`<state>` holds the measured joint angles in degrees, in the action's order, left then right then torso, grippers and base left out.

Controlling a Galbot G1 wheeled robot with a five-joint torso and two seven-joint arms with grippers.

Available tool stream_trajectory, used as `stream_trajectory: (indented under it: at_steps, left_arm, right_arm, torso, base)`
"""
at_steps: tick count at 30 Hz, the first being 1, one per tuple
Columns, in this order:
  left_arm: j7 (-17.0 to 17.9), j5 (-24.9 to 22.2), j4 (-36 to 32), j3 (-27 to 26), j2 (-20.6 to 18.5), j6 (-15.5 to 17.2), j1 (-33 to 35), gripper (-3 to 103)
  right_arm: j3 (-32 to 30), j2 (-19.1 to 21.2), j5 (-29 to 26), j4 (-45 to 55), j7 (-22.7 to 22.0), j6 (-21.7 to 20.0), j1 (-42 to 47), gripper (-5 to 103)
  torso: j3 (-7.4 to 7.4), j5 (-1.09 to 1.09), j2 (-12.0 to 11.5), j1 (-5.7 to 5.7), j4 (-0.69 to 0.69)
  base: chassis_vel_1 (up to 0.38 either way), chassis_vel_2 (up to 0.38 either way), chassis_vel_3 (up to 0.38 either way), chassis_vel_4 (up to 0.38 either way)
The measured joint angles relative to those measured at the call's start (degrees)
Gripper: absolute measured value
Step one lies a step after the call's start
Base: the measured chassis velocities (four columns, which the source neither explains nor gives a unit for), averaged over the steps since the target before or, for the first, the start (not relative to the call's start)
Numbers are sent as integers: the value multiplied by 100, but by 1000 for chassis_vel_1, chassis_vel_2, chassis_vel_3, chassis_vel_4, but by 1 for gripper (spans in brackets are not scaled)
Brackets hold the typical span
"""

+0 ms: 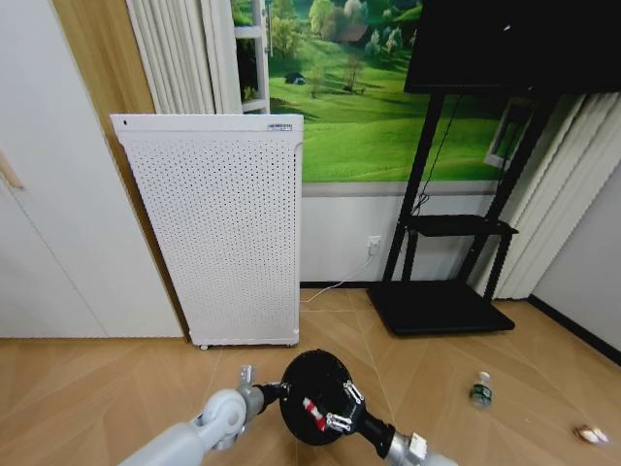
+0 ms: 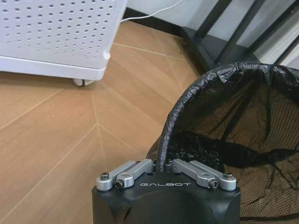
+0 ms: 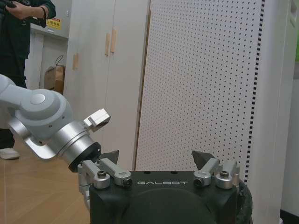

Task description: Pick up the trash bin and place the garbage on the floor into it.

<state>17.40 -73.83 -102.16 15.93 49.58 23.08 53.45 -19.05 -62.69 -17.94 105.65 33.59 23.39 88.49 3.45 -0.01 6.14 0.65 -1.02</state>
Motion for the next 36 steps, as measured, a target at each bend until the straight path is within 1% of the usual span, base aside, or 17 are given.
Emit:
stream_trajectory:
  at_steps: [1,2,3,5,6,8,10,11,15,25,28,29,30,32,33,35,36]
  left_arm:
    - [80,-9,-55,-123,-13,-7,108,0]
    - [80,-9,-55,-123,-13,-7,108,0]
    - [184,-50,-110,-226,-24,-14,197,0]
    - [559,-176,-275,-555,-66,0,425,0]
    - [559,-176,-275,-555,-66,0,425,0]
    - [1019,-315,-405,-943,-126,231,625,0]
    - [1125,-338,-438,-1098,-147,334,701,0]
    - [1276,-361,-514,-1445,-211,480,884,0]
    - [1416,-419,-659,-1868,-365,634,1174,0]
    - [1483,-442,-794,-2162,-525,699,1439,0]
    - [1544,-436,-1012,-2576,-678,734,1960,0]
    - [1574,-424,-1088,-2760,-664,717,2180,0]
    - [1574,-424,-1088,-2760,-664,717,2180,0]
    - [1598,-404,-1196,-3198,-556,652,2543,0]
    - [1598,-404,-1196,-3198,-556,652,2543,0]
    - [1589,-445,-1205,-3641,-545,610,2738,0]
    - [1589,-445,-1205,-3641,-545,610,2738,0]
  right_arm:
    - [32,-1,-48,109,-187,23,36,93]
    - [32,-1,-48,109,-187,23,36,93]
    - [44,-1,-121,192,-334,25,53,98]
    - [2,-2,-181,326,-653,26,57,99]
    - [2,-2,-181,326,-653,26,57,99]
    - [-76,17,-95,323,-818,43,51,100]
    - [-104,24,-87,316,-873,45,55,100]
    - [-177,16,-101,301,-961,45,79,100]
    - [-324,-62,-151,276,-1019,33,94,100]
    - [-466,-164,-221,257,-1041,-8,104,100]
    - [-623,-235,-322,221,-1073,-47,120,100]
    - [-647,-232,-328,210,-1075,-52,123,100]
    - [-647,-232,-328,210,-1075,-52,123,100]
    - [-653,-250,-314,200,-1079,-55,126,100]
    - [-653,-250,-314,200,-1079,-55,126,100]
    - [-639,-193,-307,200,-1132,-77,113,100]
    - [-639,-193,-307,200,-1132,-77,113,100]
  torso:
    - [0,1,0,0,-1]
    - [0,1,0,0,-1]
    - [0,0,0,0,-1]
    - [0,-1,0,0,0]
    - [0,-1,0,0,0]
    - [0,2,0,0,-1]
    - [0,1,0,0,0]
    - [0,-1,0,0,-1]
    - [0,0,0,0,1]
    - [0,0,0,0,1]
    - [0,-2,0,0,-3]
    - [0,3,1,0,0]
    - [0,3,1,0,0]
    - [0,-2,1,0,-1]
    - [0,-2,1,0,-1]
    - [0,0,0,0,0]
    - [0,0,0,0,0]
  base:
    - [0,0,0,0]
    - [0,0,0,0]
    - [0,0,0,0]
    - [0,0,0,0]
    - [0,0,0,0]
    - [0,0,0,0]
    - [0,0,0,0]
    - [0,0,0,0]
    - [-12,-10,14,14]
    - [-139,-111,115,122]
    - [-213,-218,196,208]
    - [-221,-220,197,228]
    - [-221,-220,197,228]
    - [-244,-259,248,269]
    - [-244,-279,256,269]
    - [-297,-284,299,293]
    - [-317,-289,336,311]
